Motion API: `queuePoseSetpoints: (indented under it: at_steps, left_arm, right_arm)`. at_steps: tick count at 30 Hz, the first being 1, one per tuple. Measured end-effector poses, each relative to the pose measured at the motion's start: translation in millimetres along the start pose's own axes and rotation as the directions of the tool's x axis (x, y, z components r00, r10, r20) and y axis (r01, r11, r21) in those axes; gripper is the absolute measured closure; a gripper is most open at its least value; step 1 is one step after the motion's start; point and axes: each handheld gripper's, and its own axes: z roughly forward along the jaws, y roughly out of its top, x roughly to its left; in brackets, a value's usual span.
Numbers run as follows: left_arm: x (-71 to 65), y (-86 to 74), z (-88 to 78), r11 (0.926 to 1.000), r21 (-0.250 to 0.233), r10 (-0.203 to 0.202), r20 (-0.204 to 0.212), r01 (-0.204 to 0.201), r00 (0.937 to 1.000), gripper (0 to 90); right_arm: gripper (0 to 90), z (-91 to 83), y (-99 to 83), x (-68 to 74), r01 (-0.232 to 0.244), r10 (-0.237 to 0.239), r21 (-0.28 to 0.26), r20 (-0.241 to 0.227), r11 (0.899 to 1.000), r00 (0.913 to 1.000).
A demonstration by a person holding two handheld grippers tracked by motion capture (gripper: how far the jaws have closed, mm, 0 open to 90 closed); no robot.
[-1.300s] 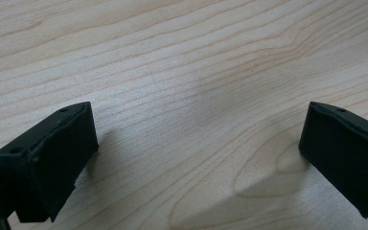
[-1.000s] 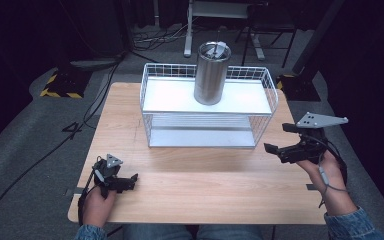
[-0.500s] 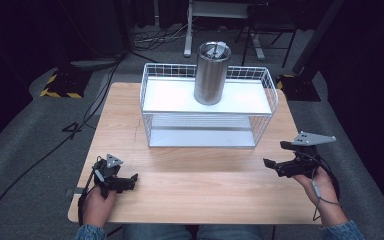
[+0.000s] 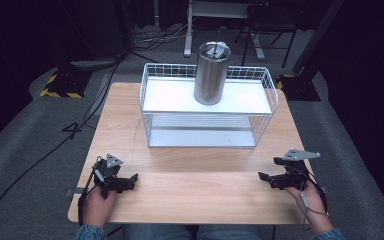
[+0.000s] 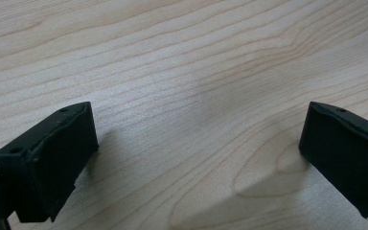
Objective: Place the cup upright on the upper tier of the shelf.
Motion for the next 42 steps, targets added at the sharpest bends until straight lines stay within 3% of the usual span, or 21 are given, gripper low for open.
queuePoseSetpoints:
  at_steps: [13, 22, 26, 31, 35, 42]
  left_arm:
    - [0.0, 0.0, 0.0, 1.0000, 0.000, 0.000, 0.000, 0.000, 1.0000, 0.0]
    - [0.0, 0.0, 0.0, 1.0000, 0.000, 0.000, 0.000, 0.000, 1.0000, 0.0]
    - [-0.1, 0.0, 0.0, 1.0000, 0.000, 0.000, -0.001, 0.000, 1.0000, 0.0]
    - [-0.1, 0.0, 0.0, 1.0000, 0.000, 0.000, -0.001, 0.000, 1.0000, 0.0]
    - [-0.1, -0.1, 0.0, 1.0000, 0.000, 0.000, -0.001, 0.000, 1.0000, 0.0]
    - [-0.1, -0.1, 0.0, 1.0000, 0.000, 0.000, -0.001, 0.000, 1.0000, 0.0]
  right_arm:
    - [11.5, 18.4, -25.9, 3.0, 0.024, -0.025, 0.025, 0.040, 0.999, 0.9989]
    - [12.4, 26.1, -32.4, 5.8, 0.045, -0.048, 0.052, 0.055, 0.998, 0.9973]
    - [12.0, 32.2, -34.4, 10.3, 0.075, -0.080, 0.076, 0.065, 0.994, 0.9947]
    - [6.3, 36.7, -37.9, 10.5, 0.048, -0.050, 0.041, 0.060, 0.998, 0.9970]
    - [0.9, 39.5, -36.2, 10.1, 0.032, -0.036, 0.057, 0.075, 0.998, 0.9965]
    - [0.6, 39.9, -36.1, 10.6, 0.028, -0.032, 0.056, 0.079, 0.998, 0.9963]
